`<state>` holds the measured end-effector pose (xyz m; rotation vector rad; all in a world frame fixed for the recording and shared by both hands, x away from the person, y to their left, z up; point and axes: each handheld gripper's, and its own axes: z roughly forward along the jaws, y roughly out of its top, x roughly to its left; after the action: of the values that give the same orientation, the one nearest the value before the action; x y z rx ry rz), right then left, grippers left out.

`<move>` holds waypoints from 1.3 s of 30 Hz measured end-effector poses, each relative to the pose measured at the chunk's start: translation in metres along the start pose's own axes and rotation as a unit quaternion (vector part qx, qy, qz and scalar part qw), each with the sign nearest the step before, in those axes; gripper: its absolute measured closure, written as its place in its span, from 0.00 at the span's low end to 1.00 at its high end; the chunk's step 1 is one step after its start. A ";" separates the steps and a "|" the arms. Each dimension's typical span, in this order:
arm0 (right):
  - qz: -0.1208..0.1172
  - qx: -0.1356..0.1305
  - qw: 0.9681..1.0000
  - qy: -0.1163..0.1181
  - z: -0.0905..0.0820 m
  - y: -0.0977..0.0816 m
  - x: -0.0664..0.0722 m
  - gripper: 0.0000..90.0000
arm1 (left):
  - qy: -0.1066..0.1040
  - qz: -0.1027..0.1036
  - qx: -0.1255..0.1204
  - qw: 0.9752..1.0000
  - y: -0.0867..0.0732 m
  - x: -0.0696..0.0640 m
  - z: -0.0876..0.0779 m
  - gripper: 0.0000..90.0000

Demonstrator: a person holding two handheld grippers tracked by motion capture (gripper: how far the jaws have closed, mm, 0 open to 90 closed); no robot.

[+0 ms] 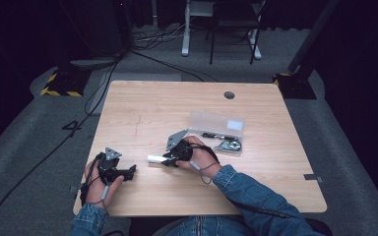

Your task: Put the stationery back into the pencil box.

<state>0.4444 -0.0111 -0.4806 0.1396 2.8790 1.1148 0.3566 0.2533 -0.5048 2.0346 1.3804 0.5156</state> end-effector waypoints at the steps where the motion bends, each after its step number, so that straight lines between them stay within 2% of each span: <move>1: -0.004 -0.002 1.000 -0.001 -0.002 0.001 0.000 0.80 | 0.000 0.000 0.000 1.000 0.000 0.000 0.000 0.09; 13: -0.010 -0.015 1.000 0.001 -0.032 0.007 -0.002 0.80 | 0.000 0.000 0.000 1.000 0.000 0.000 0.000 0.10; 20: -0.011 -0.029 0.999 -0.009 -0.054 0.004 -0.008 0.80 | 0.000 0.000 0.000 1.000 0.000 0.000 0.000 0.10; 30: -0.007 -0.041 0.999 -0.020 -0.084 -0.010 -0.017 0.80 | -0.001 0.001 0.000 1.000 0.000 0.000 0.000 0.10; 37: -0.001 -0.045 0.999 -0.032 -0.103 -0.025 -0.022 0.80 | -0.002 0.002 0.001 1.000 0.000 0.000 0.000 0.10; 39: 0.003 -0.053 0.998 -0.036 -0.113 -0.031 -0.024 0.80 | -0.002 0.002 0.001 1.000 0.000 0.000 0.000 0.10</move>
<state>0.4569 -0.1119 -0.4179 0.1810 2.7522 1.2338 0.3564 0.2537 -0.5047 2.0387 1.3756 0.5133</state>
